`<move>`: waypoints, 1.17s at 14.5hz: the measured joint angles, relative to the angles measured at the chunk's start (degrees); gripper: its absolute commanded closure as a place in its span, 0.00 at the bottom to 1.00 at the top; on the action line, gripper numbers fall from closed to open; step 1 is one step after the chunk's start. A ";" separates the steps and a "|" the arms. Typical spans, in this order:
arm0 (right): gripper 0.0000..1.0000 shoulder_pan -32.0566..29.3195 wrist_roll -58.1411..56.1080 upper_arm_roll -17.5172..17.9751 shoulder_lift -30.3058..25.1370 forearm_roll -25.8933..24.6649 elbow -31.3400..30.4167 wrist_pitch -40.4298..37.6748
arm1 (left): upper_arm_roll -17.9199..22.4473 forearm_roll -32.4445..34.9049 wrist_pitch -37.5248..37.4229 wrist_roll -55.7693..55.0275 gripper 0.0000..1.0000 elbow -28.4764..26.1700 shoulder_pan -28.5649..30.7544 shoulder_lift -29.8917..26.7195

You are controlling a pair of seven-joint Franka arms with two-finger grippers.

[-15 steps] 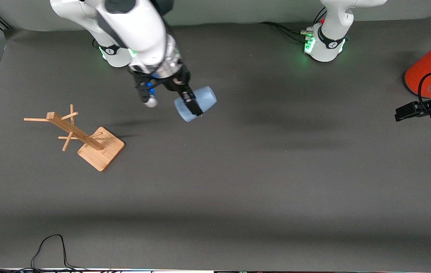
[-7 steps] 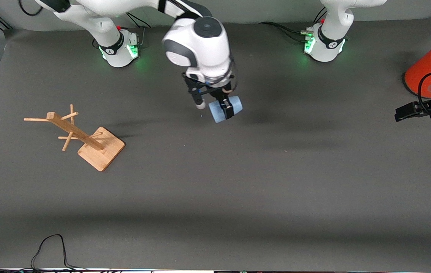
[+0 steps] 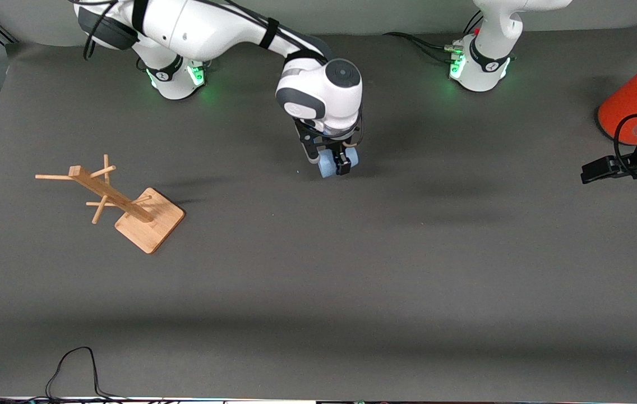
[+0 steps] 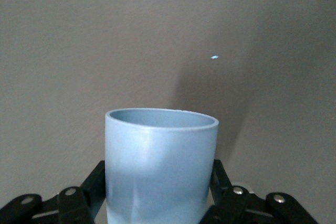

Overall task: Rotate and upright cup with both arms
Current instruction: 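Rotate the cup upside down and lower it onto the table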

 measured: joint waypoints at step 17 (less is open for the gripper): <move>0.00 0.26 -2.97 -0.76 2.94 -3.05 5.28 -3.17 | -0.15 -0.05 0.59 0.02 0.00 0.02 0.00 1.12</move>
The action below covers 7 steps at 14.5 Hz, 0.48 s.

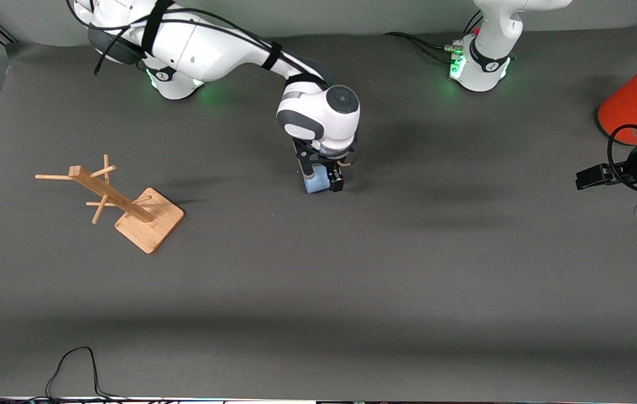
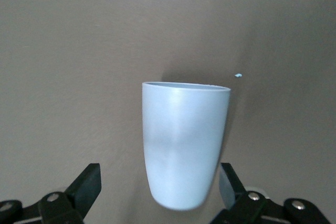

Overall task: Rotate and upright cup with both arms
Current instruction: 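Rotate the cup upside down and lower it onto the table, then release the cup and withdraw the right gripper toward the stand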

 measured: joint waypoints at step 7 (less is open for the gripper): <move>0.00 -8.34 -29.37 3.91 -10.54 10.75 5.34 -10.91 | -0.05 -0.05 0.01 0.01 0.00 0.02 -0.04 0.02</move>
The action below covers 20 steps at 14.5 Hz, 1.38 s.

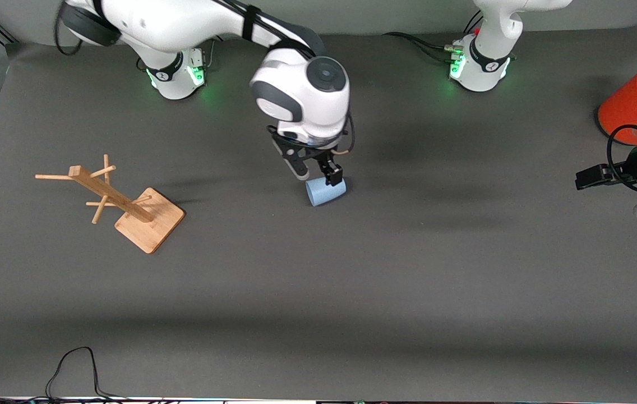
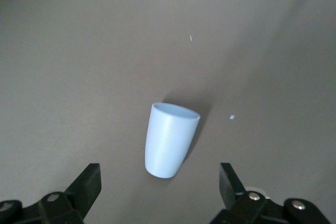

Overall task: Rotate and upright cup with both arms
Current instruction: 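Release the cup and withdraw the right gripper toward the stand, then reach the left gripper down and grasp the cup's rim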

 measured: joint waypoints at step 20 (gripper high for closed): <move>0.00 -2.06 -103.97 -57.63 -30.77 30.12 -3.54 -12.79 | -13.38 5.49 4.90 -47.46 0.00 22.78 -27.56 26.30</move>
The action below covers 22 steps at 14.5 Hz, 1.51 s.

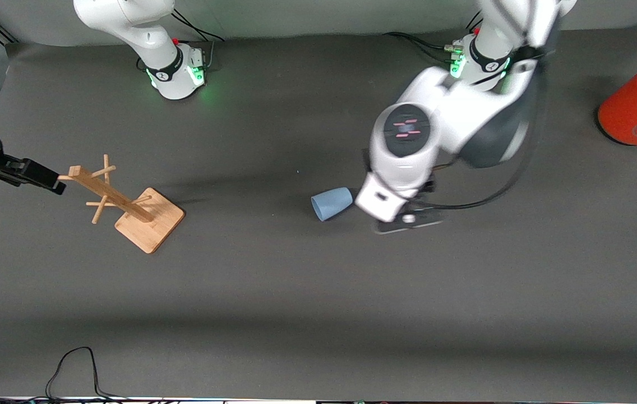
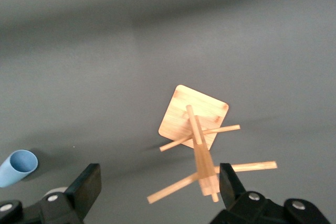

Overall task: Rotate and upright cup with both arms
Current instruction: 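Reach the left gripper down and grasp the cup's rim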

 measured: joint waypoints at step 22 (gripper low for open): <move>0.00 1.41 -1.39 -0.31 -2.19 1.90 -5.06 1.32 | 0.10 16.10 4.37 3.50 0.75 8.05 -13.30 24.64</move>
